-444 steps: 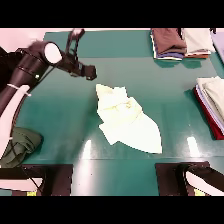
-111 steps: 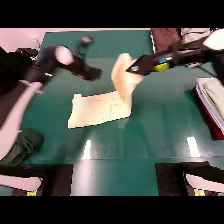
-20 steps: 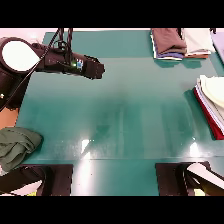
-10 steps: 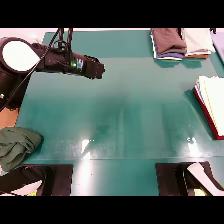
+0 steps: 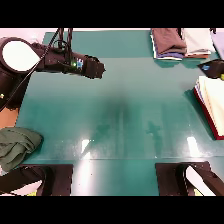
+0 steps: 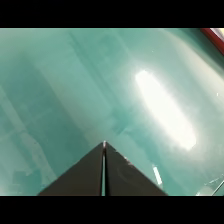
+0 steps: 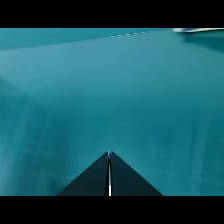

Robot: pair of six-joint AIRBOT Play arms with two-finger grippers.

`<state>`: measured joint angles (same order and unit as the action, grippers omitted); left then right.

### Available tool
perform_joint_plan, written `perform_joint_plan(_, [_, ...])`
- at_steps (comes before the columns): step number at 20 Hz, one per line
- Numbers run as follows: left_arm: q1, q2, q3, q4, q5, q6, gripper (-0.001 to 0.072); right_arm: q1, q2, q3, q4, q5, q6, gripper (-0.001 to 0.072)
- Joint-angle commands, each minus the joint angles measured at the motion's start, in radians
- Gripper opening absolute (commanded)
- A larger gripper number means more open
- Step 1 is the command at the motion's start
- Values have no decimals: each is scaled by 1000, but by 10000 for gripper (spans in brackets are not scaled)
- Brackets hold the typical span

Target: Fold the shirts.

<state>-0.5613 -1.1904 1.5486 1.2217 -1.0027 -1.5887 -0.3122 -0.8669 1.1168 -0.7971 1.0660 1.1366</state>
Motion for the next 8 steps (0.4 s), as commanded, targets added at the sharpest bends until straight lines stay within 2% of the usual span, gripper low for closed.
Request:
perform_joint_plan(1, [0,0,0,1,0,0,26,181,3,0,8,-46,-4,17])
perform_joint_plan(8, [0,0,0,1,0,0,26,227,3,0,9,-48,-3,17])
